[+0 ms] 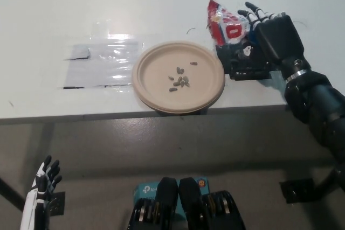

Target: The robot picks up a small bag of sunflower seeds on the right hand side and take it to the empty plate on the left hand side then pours some sunflower seeds on to the plate.

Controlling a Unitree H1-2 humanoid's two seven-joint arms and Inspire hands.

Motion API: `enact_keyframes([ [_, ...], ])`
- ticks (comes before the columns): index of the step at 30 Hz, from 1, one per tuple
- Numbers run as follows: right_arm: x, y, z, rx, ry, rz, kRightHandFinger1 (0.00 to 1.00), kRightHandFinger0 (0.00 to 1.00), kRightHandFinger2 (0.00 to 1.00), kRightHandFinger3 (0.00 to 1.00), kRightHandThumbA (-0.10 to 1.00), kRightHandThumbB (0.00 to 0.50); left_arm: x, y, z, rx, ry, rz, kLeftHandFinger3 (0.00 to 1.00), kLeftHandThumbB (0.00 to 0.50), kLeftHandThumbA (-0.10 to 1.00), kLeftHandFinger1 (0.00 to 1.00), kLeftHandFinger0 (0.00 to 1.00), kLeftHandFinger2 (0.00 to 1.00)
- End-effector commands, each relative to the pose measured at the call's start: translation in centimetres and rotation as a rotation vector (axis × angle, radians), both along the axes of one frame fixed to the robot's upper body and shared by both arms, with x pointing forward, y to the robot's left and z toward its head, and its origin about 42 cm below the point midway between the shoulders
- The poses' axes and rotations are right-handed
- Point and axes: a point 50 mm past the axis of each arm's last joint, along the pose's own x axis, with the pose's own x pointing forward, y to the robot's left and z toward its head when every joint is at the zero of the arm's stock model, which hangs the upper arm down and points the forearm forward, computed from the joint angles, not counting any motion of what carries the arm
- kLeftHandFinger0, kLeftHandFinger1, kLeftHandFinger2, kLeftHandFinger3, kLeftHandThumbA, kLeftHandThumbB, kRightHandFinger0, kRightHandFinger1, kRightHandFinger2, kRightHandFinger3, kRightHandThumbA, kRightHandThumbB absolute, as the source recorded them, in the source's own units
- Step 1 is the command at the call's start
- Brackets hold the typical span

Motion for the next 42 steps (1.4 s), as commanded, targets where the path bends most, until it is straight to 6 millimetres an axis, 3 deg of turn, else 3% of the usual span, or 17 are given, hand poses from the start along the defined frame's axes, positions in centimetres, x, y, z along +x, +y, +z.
enact_keyframes([
  [1, 1.2, -1.7, 4.1, 0.074, -0.093, -0.029, 0.34, 0.00, 0.70, 0.68, -0.10, 0.103, -0.1, 0.2, 0.9, 0.027, -0.042, -0.015, 1.00, 0.091, 1.00, 1.00, 1.00, 1.00],
  [2, 1.1, -2.0, 4.1, 0.113, -0.099, -0.031, 0.32, 0.00, 0.67, 0.60, -0.10, 0.113, -0.2, 0.2, 0.9, 0.028, -0.043, -0.016, 1.00, 0.081, 1.00, 1.00, 1.00, 1.00],
  [4, 1.1, -2.2, 4.1, 0.156, -0.093, -0.026, 0.30, 0.00, 0.67, 0.57, -0.10, 0.105, -0.2, 0.3, 0.9, 0.024, -0.043, -0.018, 1.00, 0.077, 1.00, 1.00, 1.00, 1.00],
  [7, 1.0, -2.7, 3.9, 0.175, -0.078, -0.033, 0.31, 0.00, 0.74, 0.62, -0.10, 0.074, -0.3, 0.3, 0.8, 0.017, -0.041, -0.024, 1.00, 0.063, 1.00, 1.00, 1.00, 1.00],
  [12, 0.8, -3.0, 3.6, 0.176, -0.089, -0.032, 0.33, 0.00, 0.78, 0.67, -0.10, 0.120, -0.3, 0.3, 0.8, 0.021, -0.037, -0.017, 1.00, 0.075, 1.00, 1.00, 1.00, 1.00],
  [15, 0.7, -3.0, 3.2, 0.178, -0.070, -0.034, 0.33, 0.00, 0.80, 0.69, -0.10, 0.090, -0.3, 0.2, 0.8, 0.028, -0.038, -0.012, 1.00, 0.080, 1.00, 1.00, 1.00, 1.00],
  [16, 0.7, -3.1, 3.2, 0.172, -0.074, -0.034, 0.34, 0.00, 0.81, 0.69, -0.10, 0.108, -0.2, 0.2, 0.9, 0.034, -0.039, -0.014, 1.00, 0.080, 1.00, 1.00, 1.00, 1.00],
  [19, 0.7, -3.0, 2.9, 0.130, -0.061, -0.031, 0.31, 0.00, 0.77, 0.67, -0.10, 0.118, -0.2, 0.2, 1.0, 0.028, -0.041, -0.017, 1.00, 0.070, 1.00, 1.00, 1.00, 1.00],
  [23, 0.3, -2.4, 2.0, 0.055, -0.077, -0.009, 0.26, 0.00, 0.73, 0.63, -0.10, 0.172, -0.1, 0.3, 1.0, 0.027, -0.043, -0.021, 1.00, 0.068, 1.00, 1.00, 1.00, 1.00],
  [25, 0.1, -2.0, 1.5, 0.037, -0.083, 0.013, 0.23, 0.00, 0.73, 0.62, -0.10, 0.156, 0.0, 0.3, 1.1, 0.027, -0.045, -0.018, 1.00, 0.073, 1.00, 1.00, 1.00, 1.00],
  [29, -0.5, -1.6, 0.3, 0.026, -0.069, 0.044, 0.25, 0.00, 0.77, 0.62, -0.10, 0.184, 0.0, 0.2, 1.2, 0.032, -0.042, -0.020, 1.00, 0.082, 1.00, 1.00, 1.00, 1.00],
  [32, -0.8, -1.4, -0.5, 0.043, -0.048, 0.056, 0.23, 0.00, 0.76, 0.60, -0.10, 0.165, 0.1, 0.3, 1.2, 0.030, -0.041, -0.023, 1.00, 0.081, 1.00, 1.00, 1.00, 1.00],
  [35, -1.1, -1.0, -1.4, 0.060, -0.012, 0.068, 0.24, 0.00, 0.76, 0.63, -0.10, 0.223, 0.1, 0.3, 1.1, 0.033, -0.039, -0.022, 1.00, 0.083, 1.00, 1.00, 1.00, 1.00],
  [37, -1.2, -0.9, -1.9, 0.058, 0.028, 0.060, 0.25, 0.00, 0.74, 0.66, -0.10, 0.203, 0.1, 0.3, 1.1, 0.031, -0.038, -0.021, 1.00, 0.084, 1.00, 1.00, 1.00, 1.00],
  [39, -1.2, -0.8, -2.5, 0.052, 0.090, 0.054, 0.37, 0.01, 0.78, 0.69, -0.01, 0.193, 0.1, 0.3, 1.1, 0.031, -0.038, -0.022, 1.00, 0.086, 1.00, 1.00, 1.00, 1.00],
  [41, -1.3, -0.8, -3.1, 0.035, 0.138, 0.055, 0.48, 0.10, 0.80, 0.71, 0.21, 0.241, 0.1, 0.3, 1.1, 0.037, -0.044, -0.027, 1.00, 0.076, 1.00, 1.00, 1.00, 1.00],
  [42, -1.3, -0.8, -3.2, 0.015, 0.160, 0.050, 0.49, 0.11, 0.76, 0.67, 0.25, 0.247, 0.1, 0.3, 1.1, 0.037, -0.046, -0.027, 1.00, 0.075, 1.00, 1.00, 1.00, 1.00],
])
